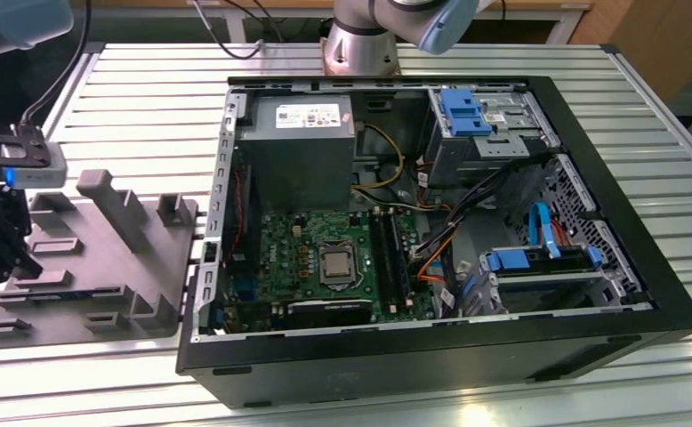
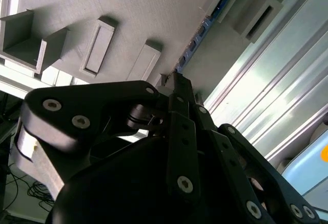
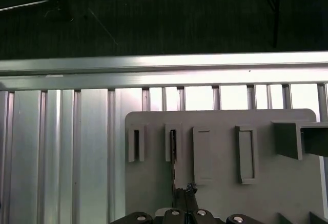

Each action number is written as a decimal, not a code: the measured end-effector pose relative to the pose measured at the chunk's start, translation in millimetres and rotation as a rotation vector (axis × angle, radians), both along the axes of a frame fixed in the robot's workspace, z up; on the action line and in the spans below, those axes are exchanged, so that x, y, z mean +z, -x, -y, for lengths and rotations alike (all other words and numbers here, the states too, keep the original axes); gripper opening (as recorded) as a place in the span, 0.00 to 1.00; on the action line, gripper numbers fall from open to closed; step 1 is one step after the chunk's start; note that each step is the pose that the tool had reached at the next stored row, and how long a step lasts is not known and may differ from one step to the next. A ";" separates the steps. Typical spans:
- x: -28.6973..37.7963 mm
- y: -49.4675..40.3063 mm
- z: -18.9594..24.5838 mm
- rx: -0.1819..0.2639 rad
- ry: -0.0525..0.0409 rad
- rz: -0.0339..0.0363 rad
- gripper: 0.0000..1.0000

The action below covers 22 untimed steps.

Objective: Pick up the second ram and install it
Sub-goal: 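Pick up the second ram and move it above second insertion slot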

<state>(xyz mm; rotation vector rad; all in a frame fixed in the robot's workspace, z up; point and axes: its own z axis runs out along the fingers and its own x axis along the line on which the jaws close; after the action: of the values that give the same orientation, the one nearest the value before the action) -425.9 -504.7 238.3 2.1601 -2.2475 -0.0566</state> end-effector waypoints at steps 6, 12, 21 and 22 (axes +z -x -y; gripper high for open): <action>-2.4 -1.0 1.2 0.005 -0.0001 0.0001 0.11; -4.6 -2.0 2.5 0.009 -0.0001 0.0000 0.11; -8.2 -3.0 3.8 0.016 0.0000 0.0000 0.11; -8.6 -3.2 3.9 0.017 0.0000 0.0001 0.11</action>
<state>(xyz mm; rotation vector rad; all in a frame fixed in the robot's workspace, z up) -422.8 -508.6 229.7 2.1784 -2.2294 -0.0563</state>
